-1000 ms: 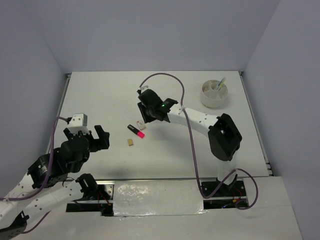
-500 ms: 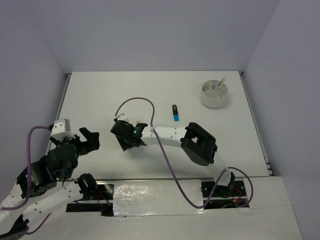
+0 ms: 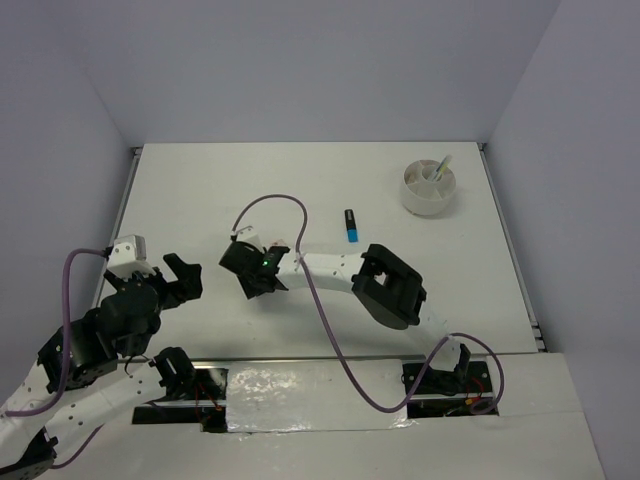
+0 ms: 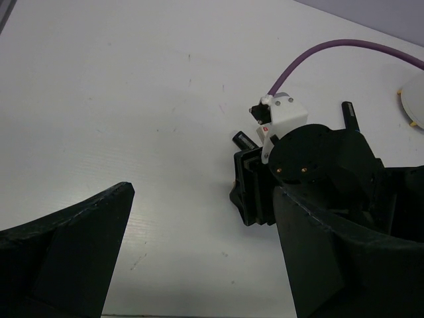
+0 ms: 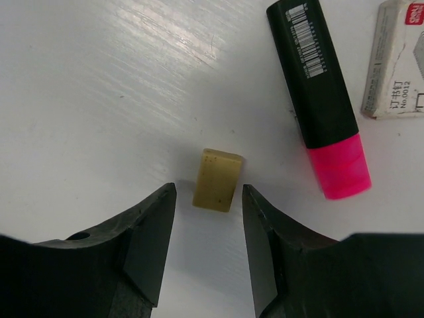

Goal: Sort the stationery into containers
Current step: Pick up the stationery from the center of the board.

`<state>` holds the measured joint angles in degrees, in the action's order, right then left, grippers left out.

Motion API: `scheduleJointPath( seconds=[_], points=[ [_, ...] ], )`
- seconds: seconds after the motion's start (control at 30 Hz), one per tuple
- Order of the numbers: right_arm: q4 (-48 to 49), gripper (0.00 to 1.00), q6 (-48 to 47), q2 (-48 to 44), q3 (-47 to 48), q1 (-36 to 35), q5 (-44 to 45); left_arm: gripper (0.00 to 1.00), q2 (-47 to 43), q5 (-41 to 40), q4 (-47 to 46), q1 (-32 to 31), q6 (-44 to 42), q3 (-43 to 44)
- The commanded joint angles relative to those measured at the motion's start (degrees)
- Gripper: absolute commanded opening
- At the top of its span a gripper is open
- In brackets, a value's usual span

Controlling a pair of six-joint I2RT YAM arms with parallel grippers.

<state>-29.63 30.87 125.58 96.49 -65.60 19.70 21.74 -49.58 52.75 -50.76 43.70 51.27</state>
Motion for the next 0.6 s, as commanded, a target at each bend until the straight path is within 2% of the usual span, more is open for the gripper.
scheduleJointPath(
  seconds=[0.0,0.17,0.23,0.27,0.33,0.47,0.57],
  points=[
    [-0.08,0.52,1.21,1.6,2.13,0.21,-0.1,0.99,0.24,-0.34,-1.42,0.22,-0.64,1.21],
    [-1.31,0.48,1.47,2.65,2.65,0.21,0.86,0.99,0.41,-0.08,-1.6,0.14,-0.81,1.21],
    [-1.05,0.33,1.3,2.3,2.13,0.21,0.86,0.99,0.5,-0.08,-1.69,0.23,-0.9,1.21],
    [0.0,0.19,1.12,1.87,1.6,0.21,0.69,0.99,0.41,0.01,-1.69,0.23,-0.9,1.21],
    [2.45,0.1,0.25,-1.37,-1.38,0.3,-0.62,0.99,0.32,0.01,-1.78,0.23,-0.9,1.21],
    [11.5,0.1,-3.36,-11.83,-9.02,3.36,-7.03,0.99,0.06,0.01,-1.86,0.23,-0.99,1.12],
    [10.21,0.1,-6.08,-21.23,-12.37,9.86,-6.71,0.99,0.06,0.19,-1.86,0.14,-1.16,1.12]
  ],
)
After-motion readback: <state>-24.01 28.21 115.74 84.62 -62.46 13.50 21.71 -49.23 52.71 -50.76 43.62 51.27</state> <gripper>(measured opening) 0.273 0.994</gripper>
